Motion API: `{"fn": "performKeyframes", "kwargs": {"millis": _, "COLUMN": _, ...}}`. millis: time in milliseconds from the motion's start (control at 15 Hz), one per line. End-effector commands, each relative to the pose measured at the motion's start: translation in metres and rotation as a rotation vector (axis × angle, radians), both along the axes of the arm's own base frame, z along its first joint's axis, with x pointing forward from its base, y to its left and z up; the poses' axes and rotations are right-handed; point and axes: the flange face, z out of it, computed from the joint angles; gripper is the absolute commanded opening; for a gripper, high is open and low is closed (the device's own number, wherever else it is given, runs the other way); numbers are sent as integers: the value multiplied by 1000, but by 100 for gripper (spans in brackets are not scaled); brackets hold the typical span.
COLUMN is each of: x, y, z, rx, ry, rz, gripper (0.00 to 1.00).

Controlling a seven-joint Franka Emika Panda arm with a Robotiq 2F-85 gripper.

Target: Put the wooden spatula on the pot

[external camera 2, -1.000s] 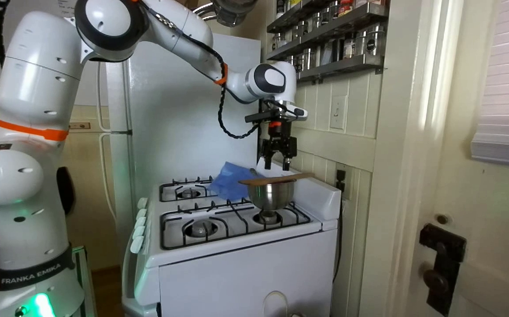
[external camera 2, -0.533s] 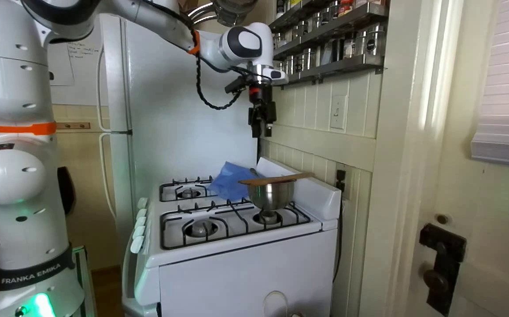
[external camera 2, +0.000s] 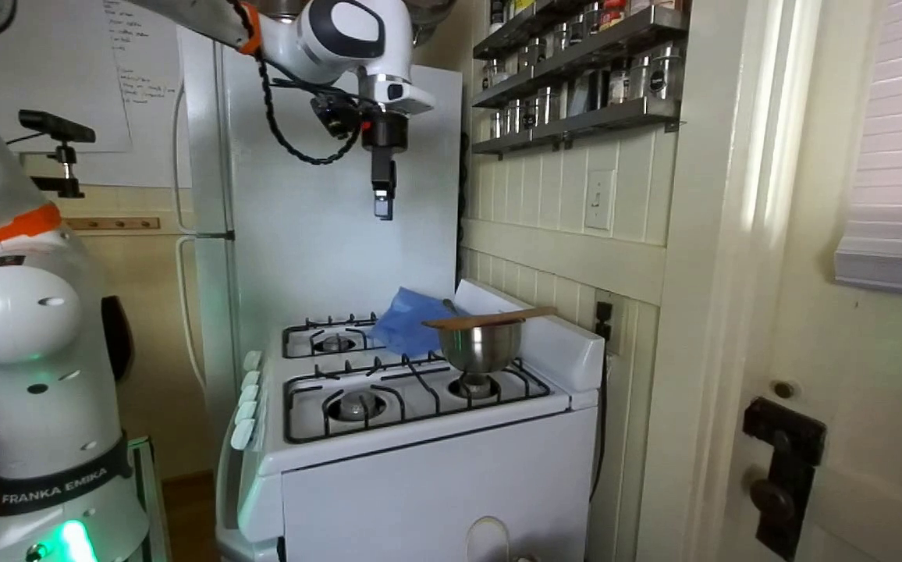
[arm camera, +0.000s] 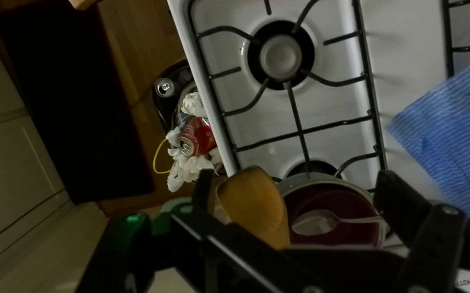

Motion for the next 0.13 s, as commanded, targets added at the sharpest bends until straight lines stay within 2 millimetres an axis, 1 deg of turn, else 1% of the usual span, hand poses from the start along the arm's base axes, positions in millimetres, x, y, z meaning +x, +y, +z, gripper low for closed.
{"fn": "performKeyframes", "kwargs": {"millis": 0, "x": -74, "y": -11, "z": -3, "rx": -21, "ry": -56, "rz": 84, "gripper": 100}}
{"fn": "performKeyframes", "kwargs": {"millis": 67, "x": -34, "y": -6, "z": 4, "rx": -9, "ry": -17, "rz": 34, "gripper": 100}}
